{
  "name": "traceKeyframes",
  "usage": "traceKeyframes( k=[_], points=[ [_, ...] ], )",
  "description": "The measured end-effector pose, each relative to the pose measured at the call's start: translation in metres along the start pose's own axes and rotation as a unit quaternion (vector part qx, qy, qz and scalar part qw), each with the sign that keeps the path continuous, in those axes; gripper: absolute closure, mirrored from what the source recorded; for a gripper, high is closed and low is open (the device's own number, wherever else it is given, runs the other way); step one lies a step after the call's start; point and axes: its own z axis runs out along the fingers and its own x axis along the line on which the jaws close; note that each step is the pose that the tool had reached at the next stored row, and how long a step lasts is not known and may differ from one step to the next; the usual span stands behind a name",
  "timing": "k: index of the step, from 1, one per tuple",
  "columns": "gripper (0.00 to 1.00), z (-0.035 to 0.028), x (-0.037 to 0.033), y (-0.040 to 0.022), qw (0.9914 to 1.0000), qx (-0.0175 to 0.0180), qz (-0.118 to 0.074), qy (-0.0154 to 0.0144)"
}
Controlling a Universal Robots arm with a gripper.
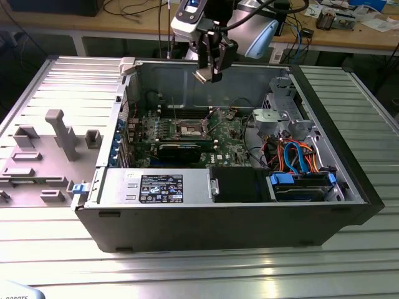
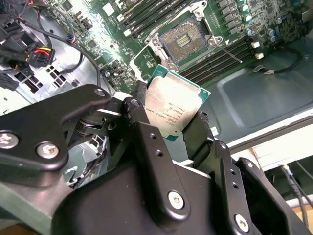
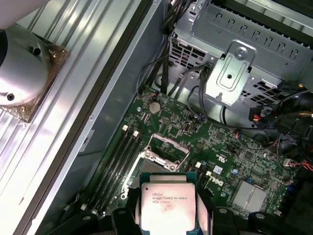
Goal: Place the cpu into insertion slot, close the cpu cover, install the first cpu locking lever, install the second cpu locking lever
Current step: 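Place the cpu into insertion slot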
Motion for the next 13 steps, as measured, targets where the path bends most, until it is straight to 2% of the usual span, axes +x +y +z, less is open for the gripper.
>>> traceKeyframes(
  k=[13],
  points=[
    [0.46,0.0000,0.0000,0.0000,1.00000,0.0000,0.002,-0.0002]
  ],
)
